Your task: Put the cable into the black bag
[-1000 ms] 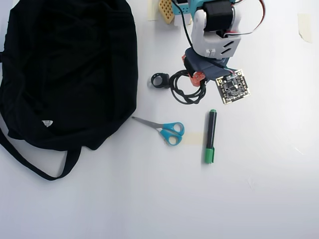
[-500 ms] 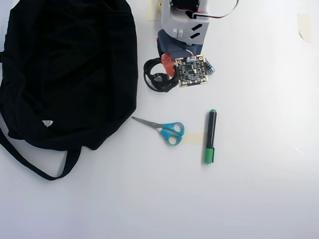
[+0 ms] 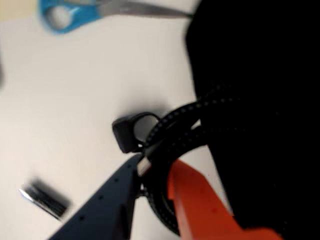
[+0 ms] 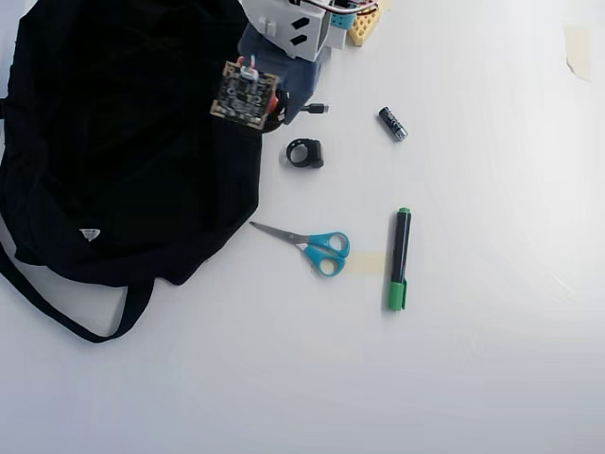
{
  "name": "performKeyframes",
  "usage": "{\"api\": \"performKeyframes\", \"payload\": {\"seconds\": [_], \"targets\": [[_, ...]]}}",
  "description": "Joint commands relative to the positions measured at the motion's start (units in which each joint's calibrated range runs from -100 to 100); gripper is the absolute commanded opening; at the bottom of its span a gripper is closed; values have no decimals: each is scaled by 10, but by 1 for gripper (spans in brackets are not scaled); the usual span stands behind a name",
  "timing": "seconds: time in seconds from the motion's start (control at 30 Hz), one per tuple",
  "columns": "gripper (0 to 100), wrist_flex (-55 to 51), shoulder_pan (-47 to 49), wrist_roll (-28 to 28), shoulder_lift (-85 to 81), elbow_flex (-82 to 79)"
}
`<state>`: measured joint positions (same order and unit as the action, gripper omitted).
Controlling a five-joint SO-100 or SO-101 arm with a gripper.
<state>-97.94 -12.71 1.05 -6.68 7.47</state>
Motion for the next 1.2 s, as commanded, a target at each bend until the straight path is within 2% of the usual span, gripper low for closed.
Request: {"api": "performKeyframes", "payload": {"seconds": [0.0,0.27,0.47,0.6,0.73,0.77,0.83,0.97,1.07,1.1,1.13,1.17], "targets": [[2,8,-66,44,-28,10],[2,58,-161,117,-20,3],[2,229,-258,98,-12,-63],[2,351,-319,66,87,-80],[3,389,-366,53,200,-57],[12,389,-367,51,201,-57],[22,383,-362,42,200,-59],[23,306,-345,42,134,-55],[22,199,-317,46,33,-56],[18,165,-298,47,-17,-64],[8,140,-269,48,-71,-64],[3,133,-245,56,-108,-64]]}}
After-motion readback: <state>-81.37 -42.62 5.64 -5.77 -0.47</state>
